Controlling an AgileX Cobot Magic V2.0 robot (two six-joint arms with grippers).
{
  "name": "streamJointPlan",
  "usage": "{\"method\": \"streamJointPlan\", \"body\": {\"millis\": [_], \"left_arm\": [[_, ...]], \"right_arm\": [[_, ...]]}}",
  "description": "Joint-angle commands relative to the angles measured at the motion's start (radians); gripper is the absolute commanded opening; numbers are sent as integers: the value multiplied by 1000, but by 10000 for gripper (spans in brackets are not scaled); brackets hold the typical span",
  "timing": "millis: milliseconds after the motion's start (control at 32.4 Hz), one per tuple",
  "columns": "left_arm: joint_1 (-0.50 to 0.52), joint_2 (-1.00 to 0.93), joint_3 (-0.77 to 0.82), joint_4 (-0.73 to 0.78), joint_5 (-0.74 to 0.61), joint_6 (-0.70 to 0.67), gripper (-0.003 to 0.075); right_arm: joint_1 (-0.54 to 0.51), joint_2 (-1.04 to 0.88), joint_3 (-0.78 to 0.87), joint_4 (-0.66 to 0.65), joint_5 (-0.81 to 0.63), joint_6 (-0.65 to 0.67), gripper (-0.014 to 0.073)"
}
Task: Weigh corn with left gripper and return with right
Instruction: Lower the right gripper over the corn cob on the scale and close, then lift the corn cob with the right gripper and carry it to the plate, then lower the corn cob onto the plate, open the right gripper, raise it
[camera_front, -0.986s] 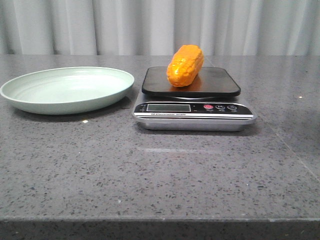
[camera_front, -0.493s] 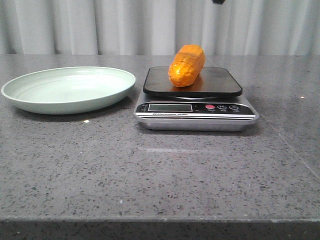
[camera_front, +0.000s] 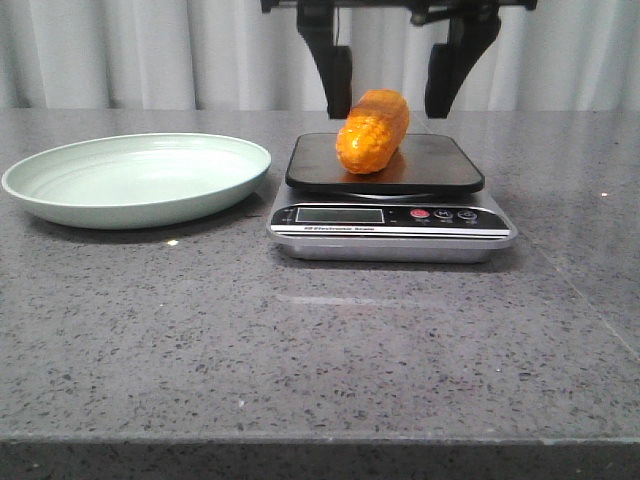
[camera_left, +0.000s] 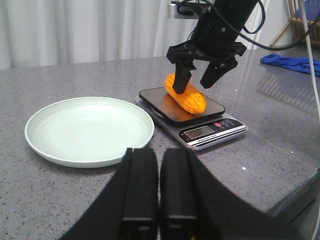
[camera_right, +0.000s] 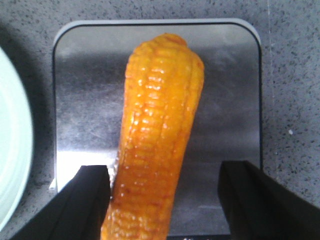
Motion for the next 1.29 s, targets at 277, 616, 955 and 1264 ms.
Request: {"method": "streamJointPlan", "body": {"millis": [277, 616, 955, 1264], "left_arm": [[-3, -4, -25, -4, -84, 0, 127], [-3, -4, -25, -4, -84, 0, 127], [-3, -4, -25, -4, -84, 0, 127], [-3, -4, -25, -4, -85, 0, 127]], "right_arm": [[-9, 37, -31, 54, 4, 0, 237], [64, 48, -187, 105, -137, -137, 156], [172, 191, -398, 111, -196, -193, 156], [175, 312, -506, 149, -118, -194, 375]]}}
